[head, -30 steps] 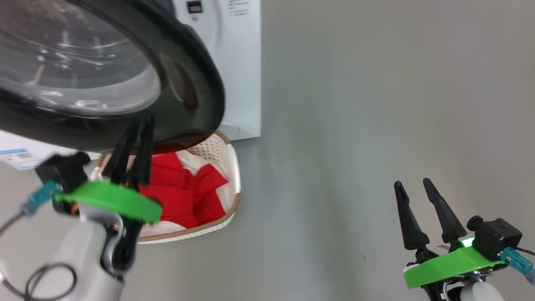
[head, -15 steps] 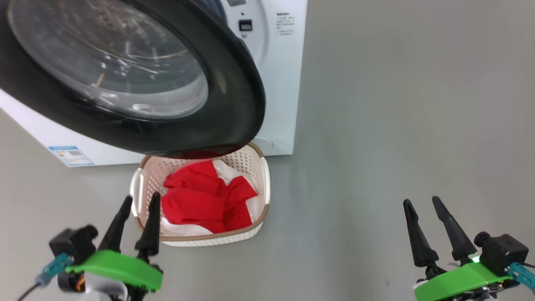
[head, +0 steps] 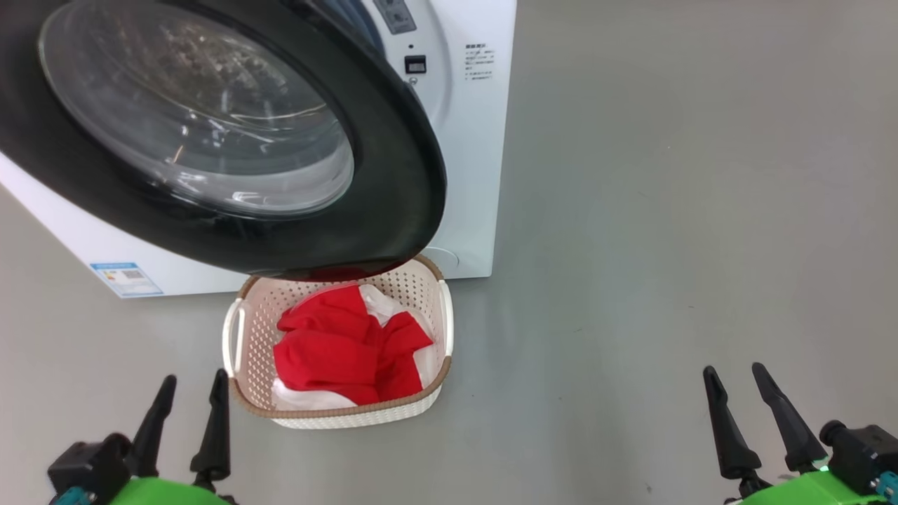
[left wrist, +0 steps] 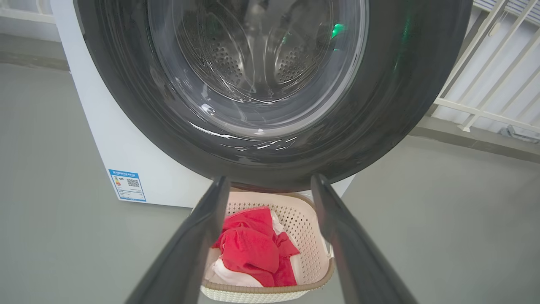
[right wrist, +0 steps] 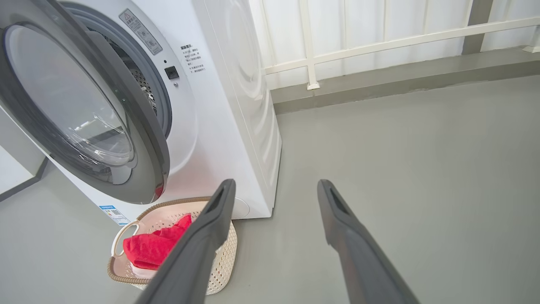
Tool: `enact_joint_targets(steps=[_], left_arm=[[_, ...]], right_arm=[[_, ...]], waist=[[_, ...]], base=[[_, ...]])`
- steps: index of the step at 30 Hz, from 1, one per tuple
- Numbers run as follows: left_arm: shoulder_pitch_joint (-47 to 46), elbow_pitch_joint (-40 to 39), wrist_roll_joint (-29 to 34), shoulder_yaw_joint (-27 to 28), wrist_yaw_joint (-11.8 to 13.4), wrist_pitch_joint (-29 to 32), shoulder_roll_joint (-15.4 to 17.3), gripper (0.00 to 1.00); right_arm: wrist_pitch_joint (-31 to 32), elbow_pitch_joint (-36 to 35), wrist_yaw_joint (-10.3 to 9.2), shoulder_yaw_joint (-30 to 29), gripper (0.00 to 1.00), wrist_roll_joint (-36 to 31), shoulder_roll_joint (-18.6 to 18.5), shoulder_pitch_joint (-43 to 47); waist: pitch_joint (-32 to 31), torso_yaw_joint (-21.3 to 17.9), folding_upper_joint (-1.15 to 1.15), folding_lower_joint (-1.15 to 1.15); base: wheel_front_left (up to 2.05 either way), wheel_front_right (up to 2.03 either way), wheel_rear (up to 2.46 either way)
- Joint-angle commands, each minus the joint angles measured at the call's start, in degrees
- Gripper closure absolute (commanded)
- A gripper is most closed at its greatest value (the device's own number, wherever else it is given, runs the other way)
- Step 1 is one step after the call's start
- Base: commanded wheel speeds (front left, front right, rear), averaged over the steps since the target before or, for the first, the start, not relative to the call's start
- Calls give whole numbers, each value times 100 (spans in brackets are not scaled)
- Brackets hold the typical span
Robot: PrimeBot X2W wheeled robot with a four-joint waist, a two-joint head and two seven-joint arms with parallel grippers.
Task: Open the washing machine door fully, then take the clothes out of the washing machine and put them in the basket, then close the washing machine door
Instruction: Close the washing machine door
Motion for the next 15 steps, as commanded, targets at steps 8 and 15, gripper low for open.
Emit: enact_joint_targets(steps=[8, 15], left_arm=[[408, -670, 766, 659, -33, -45, 0, 0], [770, -1087, 1069, 819, -33, -45, -158, 0]], right_arm=[[-37, -227, 36, -124, 0, -41, -206, 256], [-37, -284, 36, -280, 0, -45, -207, 414]], waist=[[-86, -122, 0, 0], [-184, -93, 0, 0]], base=[[0, 0, 0], [0, 0, 0]])
